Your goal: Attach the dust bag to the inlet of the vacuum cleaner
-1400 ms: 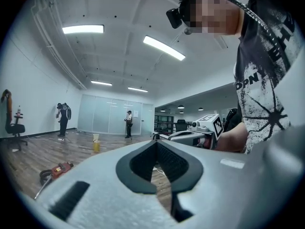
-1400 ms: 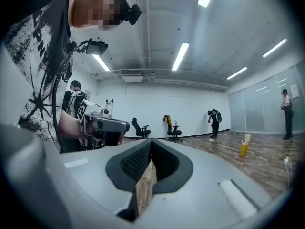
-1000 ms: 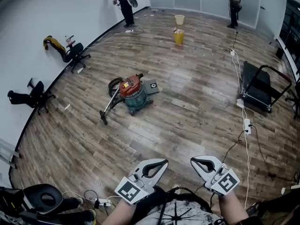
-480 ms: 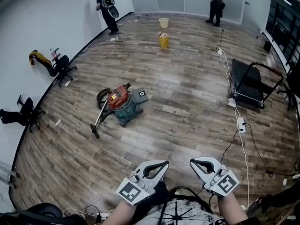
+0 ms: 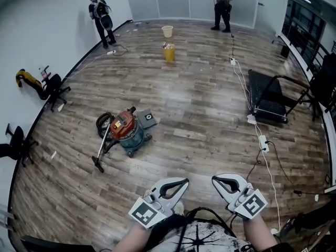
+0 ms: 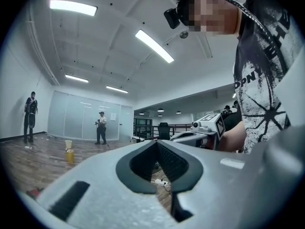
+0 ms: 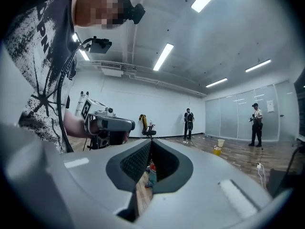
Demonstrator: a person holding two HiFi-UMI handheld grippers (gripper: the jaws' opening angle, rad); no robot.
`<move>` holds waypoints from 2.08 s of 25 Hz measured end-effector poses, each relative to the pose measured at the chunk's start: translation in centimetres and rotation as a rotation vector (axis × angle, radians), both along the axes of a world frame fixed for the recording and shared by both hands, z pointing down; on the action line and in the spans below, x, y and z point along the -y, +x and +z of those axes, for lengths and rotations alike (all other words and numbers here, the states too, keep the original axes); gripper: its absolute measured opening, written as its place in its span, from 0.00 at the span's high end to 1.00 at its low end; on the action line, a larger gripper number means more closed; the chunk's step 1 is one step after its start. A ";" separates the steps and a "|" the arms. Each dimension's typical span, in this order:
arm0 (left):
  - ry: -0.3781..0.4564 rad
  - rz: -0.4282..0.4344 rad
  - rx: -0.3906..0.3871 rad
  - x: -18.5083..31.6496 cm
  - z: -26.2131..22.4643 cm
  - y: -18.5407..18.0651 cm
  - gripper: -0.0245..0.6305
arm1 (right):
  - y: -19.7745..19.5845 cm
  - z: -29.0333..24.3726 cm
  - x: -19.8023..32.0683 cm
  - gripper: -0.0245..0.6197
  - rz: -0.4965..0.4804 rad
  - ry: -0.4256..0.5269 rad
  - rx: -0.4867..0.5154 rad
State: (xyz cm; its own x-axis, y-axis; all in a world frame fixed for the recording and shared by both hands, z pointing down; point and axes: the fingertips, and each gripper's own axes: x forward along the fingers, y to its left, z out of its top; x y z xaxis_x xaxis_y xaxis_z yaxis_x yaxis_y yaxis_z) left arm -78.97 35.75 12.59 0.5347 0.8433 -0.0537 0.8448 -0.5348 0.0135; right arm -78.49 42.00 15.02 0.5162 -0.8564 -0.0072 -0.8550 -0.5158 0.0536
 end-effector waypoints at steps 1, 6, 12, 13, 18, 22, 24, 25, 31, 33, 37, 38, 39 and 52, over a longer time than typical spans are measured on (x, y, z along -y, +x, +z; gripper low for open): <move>-0.002 0.004 0.000 0.8 0.0 0.7 0.96 | 0.7 -0.2 0.8 0.95 0.001 -0.005 -0.003; -0.023 0.016 -0.012 4.2 -0.4 3.5 0.96 | 3.6 -1.1 4.5 0.95 0.021 -0.027 -0.022; -0.047 0.056 -0.031 6.2 0.0 5.3 0.96 | 5.8 -0.7 6.9 0.95 0.048 -0.066 -0.017; -0.050 0.058 -0.033 6.5 0.0 5.7 0.96 | 6.2 -0.7 7.2 0.95 0.050 -0.066 -0.019; -0.061 0.074 -0.025 7.2 0.3 6.8 0.96 | 7.4 -0.1 8.0 0.95 0.062 -0.065 -0.003; -0.055 0.076 0.002 7.1 1.3 8.3 0.96 | 8.8 0.6 7.7 0.95 0.071 -0.052 0.006; -0.042 0.079 0.008 7.1 1.6 9.3 0.96 | 9.6 1.4 7.5 0.95 0.078 -0.052 0.030; -0.037 0.080 0.010 7.0 1.7 9.9 0.96 | 10.3 1.6 7.3 0.95 0.081 -0.049 0.035; -0.012 0.053 0.033 5.7 2.6 15.5 0.96 | 15.8 2.4 5.7 0.95 0.067 -0.029 0.040; 0.002 0.038 0.037 5.0 3.0 17.8 0.96 | 18.1 2.8 5.1 0.95 0.050 -0.021 0.042; 0.014 0.010 0.061 3.1 3.8 22.7 0.96 | 23.3 2.4 4.2 0.95 0.002 0.007 0.027; 0.020 0.009 0.065 2.5 3.8 23.9 0.96 | 24.6 2.3 3.9 0.95 -0.008 0.007 0.029; 0.022 0.007 0.066 1.8 3.7 25.1 0.96 | 26.0 2.1 3.4 0.95 -0.014 0.004 0.032; 0.050 -0.027 0.040 -6.6 2.7 38.3 0.96 | 38.7 1.7 -5.3 0.95 -0.063 0.028 0.007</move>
State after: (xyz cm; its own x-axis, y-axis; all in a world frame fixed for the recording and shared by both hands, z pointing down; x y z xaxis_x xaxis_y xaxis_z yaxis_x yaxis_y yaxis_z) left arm -40.68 42.31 15.24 0.5581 0.8298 0.0096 0.8295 -0.5581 0.0193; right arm -39.83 47.26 16.73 0.4616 -0.8866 -0.0285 -0.8861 -0.4623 0.0339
